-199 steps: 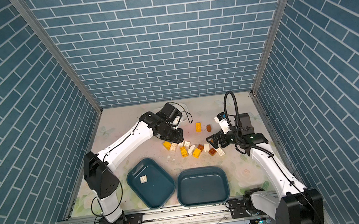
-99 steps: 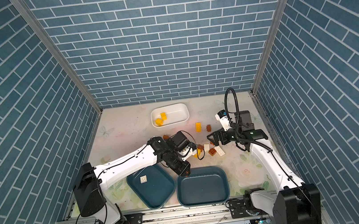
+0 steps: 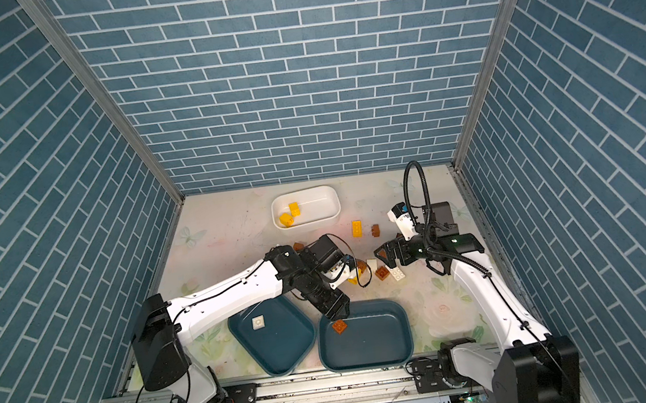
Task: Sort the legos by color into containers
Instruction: 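Move the empty left gripper back over the brick pile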
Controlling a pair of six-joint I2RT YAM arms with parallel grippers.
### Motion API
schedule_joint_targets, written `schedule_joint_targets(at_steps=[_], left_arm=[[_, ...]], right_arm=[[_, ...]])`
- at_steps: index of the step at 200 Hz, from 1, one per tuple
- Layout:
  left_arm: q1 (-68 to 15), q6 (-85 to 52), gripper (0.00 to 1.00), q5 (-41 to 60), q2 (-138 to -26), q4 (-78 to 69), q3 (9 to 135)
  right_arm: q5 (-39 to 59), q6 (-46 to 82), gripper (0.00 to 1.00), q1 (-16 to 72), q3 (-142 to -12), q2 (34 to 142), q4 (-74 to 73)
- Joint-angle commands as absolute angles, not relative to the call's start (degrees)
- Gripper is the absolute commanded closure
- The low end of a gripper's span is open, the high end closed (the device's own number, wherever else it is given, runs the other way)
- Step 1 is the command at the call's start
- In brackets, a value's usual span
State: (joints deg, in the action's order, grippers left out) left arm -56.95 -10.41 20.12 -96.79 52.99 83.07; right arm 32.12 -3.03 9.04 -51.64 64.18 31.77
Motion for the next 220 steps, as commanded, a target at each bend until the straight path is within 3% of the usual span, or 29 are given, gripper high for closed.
schedule_joint_targets(at_steps=[1, 46, 80, 157, 220], left_arm=[[-52.20, -7.84, 0.34, 16.17, -95.54, 56.47, 86.18], [-39.79, -10.02, 0.34, 7.08, -100.64, 55.30, 90.19], [-33.14, -21.57, 0.34, 2.67, -105.72, 50.38, 91.28], [-31.79, -61.12, 0.35, -7.50, -116.63, 45.68, 97.71], [-31.84, -71.47, 0.39, -12.75, -124.84, 55.83, 107.79]], right_arm=[[31.93, -4.52, 0.02, 8.87, -53.77, 64.23, 30.34], [32.16, -3.34, 0.02, 8.88, -54.30, 66.20, 27.11], [32.78, -1.79, 0.02, 8.88, -54.18, 67.52, 24.67], [33.52, -1.25, 0.02, 8.91, -55.09, 70.72, 22.02], [34.61, -2.14, 0.02, 8.88, -56.21, 73.36, 21.50]])
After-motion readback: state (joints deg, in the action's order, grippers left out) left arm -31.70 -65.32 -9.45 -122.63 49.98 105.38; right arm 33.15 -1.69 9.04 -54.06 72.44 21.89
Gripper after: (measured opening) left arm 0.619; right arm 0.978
